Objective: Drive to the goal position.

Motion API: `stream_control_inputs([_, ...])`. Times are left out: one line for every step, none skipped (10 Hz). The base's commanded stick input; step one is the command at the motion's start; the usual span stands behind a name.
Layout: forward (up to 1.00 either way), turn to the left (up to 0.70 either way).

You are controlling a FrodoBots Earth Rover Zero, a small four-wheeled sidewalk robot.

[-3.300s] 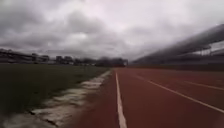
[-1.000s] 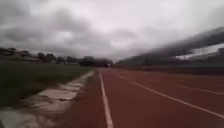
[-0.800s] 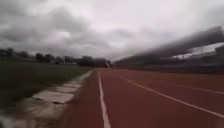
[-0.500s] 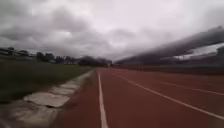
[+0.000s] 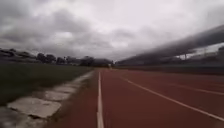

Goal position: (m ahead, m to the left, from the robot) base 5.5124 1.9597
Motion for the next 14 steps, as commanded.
stream_control_inputs([0.7, 0.0])
stream_control_inputs([0.7, 0.0])
stream_control_inputs([0.7, 0.0])
stream_control_inputs([0.7, 0.0])
stream_control_inputs([0.7, 0.0])
stream_control_inputs([0.7, 0.0])
stream_control_inputs([0.7, 0.0])
stream_control_inputs([0.7, 0.0])
stream_control_inputs([0.7, 0.0])
stream_control_inputs([0.7, 0.0])
stream_control_inputs([0.7, 0.0])
stream_control_inputs([0.7, 0.0])
stream_control_inputs([0.7, 0.0])
stream_control_inputs([0.7, 0.0])
